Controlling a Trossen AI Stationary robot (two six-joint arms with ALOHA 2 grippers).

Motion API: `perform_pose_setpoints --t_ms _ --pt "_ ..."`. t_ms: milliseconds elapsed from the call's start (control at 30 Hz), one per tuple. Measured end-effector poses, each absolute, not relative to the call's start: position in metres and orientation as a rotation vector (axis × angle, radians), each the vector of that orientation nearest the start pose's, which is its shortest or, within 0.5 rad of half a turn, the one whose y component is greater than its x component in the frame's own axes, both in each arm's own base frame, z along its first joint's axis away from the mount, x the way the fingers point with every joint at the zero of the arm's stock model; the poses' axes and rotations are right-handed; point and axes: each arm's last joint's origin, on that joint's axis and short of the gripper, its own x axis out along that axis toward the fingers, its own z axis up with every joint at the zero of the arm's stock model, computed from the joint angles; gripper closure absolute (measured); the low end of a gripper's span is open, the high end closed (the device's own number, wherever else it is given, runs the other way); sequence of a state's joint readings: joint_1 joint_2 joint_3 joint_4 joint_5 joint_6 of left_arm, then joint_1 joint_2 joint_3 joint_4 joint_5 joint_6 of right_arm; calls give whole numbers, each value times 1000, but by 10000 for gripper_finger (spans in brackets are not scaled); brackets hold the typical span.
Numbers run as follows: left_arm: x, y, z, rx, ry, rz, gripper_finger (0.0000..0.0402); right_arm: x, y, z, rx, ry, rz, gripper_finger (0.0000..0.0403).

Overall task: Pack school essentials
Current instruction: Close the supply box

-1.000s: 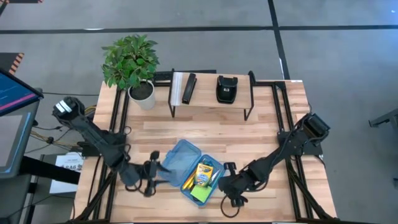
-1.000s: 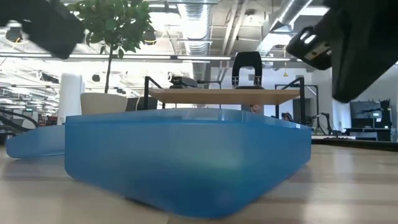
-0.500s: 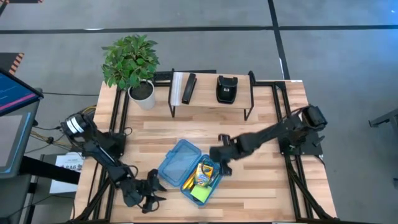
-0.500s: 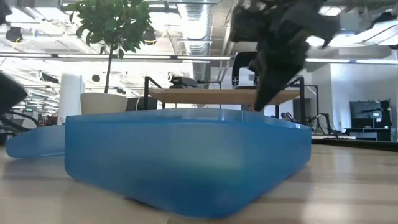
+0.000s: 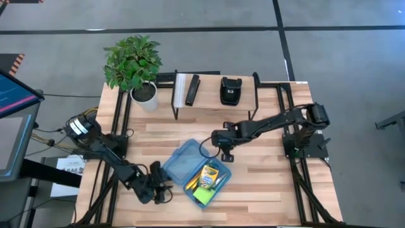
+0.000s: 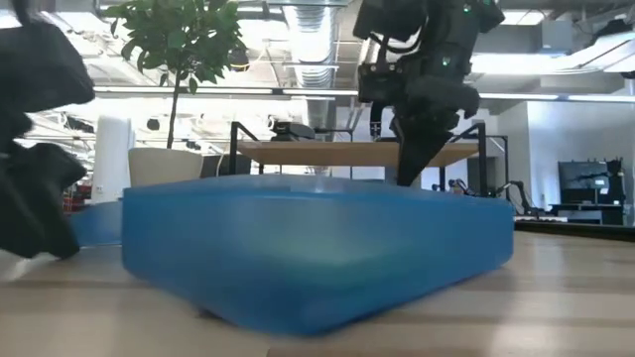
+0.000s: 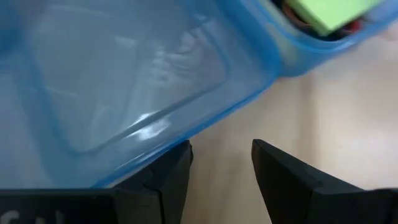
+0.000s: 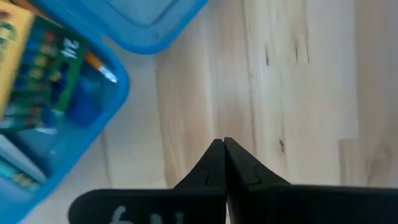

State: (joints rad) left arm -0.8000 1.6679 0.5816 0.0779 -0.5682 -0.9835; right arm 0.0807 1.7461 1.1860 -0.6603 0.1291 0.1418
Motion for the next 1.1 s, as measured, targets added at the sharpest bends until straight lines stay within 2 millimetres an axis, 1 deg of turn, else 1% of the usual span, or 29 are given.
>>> perform_pose_setpoints --t_ms 133,267,400,533,700,867,1000,1100 --pt "194 -161 102 -227 812 264 233 335 17 189 -1 1259 -145 395" --pt "192 -145 105 -162 851 354 233 334 17 189 -1 1273 -147 395" --pt "196 -135 105 -124 861 393 233 331 18 187 0 1293 -145 395" --pt "202 -128 106 -100 863 408 233 319 15 183 33 1263 -130 395" --pt "207 -121 106 -71 862 413 233 296 4 177 126 1137 -131 395" --pt "213 -113 106 -32 865 415 233 274 -10 162 186 1118 -195 395" --pt "219 -103 107 -13 872 435 233 267 -14 150 197 1132 -212 395" --pt "224 -96 107 -10 878 435 233 267 -15 143 203 1142 -218 395"
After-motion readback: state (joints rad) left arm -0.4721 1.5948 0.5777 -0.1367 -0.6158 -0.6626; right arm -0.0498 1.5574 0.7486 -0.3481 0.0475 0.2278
